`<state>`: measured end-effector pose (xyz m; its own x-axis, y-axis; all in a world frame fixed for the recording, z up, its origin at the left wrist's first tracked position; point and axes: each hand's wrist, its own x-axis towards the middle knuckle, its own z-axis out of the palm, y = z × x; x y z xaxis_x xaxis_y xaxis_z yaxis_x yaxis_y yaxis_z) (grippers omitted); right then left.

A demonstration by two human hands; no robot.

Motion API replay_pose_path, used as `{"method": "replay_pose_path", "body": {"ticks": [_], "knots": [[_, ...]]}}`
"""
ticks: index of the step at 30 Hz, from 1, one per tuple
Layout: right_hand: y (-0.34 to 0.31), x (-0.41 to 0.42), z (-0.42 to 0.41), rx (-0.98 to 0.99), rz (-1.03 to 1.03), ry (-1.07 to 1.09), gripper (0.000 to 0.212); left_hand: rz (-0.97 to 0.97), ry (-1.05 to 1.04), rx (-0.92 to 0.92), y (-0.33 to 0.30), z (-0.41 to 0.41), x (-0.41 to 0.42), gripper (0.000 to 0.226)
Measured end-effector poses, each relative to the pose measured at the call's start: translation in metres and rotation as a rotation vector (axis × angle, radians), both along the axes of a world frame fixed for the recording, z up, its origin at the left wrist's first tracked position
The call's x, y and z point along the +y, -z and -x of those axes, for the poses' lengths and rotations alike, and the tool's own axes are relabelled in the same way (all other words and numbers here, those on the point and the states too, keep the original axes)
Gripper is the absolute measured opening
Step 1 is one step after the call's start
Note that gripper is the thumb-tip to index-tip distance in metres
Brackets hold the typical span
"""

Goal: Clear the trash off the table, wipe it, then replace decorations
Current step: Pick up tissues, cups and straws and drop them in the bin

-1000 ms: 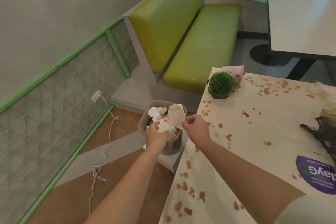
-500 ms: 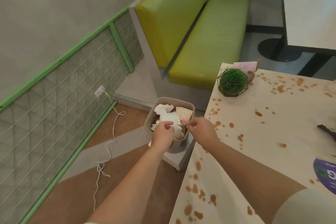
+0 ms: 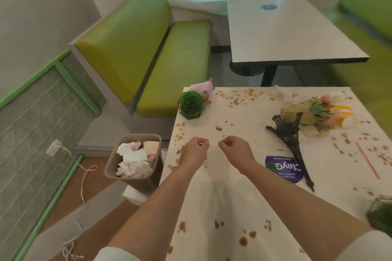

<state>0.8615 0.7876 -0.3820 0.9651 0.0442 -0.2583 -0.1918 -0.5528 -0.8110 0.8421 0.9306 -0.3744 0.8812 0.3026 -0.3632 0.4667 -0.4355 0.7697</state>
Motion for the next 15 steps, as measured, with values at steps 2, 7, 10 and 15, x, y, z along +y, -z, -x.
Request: {"method": "replay_pose_path", "body": {"ticks": [2,7,10,15], "knots": [[-0.002,-0.034,0.0,-0.01,0.017,0.025,0.017,-0.048,0.055,-0.023,-0.001,-0.005,-0.033,0.017],[-0.011,-0.138,0.007,0.004,0.077,0.058,0.018,-0.079,0.156,-0.008,-0.005,-0.007,-0.135,0.021],[-0.011,-0.204,0.011,0.013,0.124,0.125,0.016,-0.059,0.214,-0.014,-0.008,-0.01,-0.2,0.021],[-0.011,-0.292,0.015,0.059,0.178,0.207,0.023,-0.027,0.302,-0.017,-0.002,-0.012,-0.284,0.018]]}}
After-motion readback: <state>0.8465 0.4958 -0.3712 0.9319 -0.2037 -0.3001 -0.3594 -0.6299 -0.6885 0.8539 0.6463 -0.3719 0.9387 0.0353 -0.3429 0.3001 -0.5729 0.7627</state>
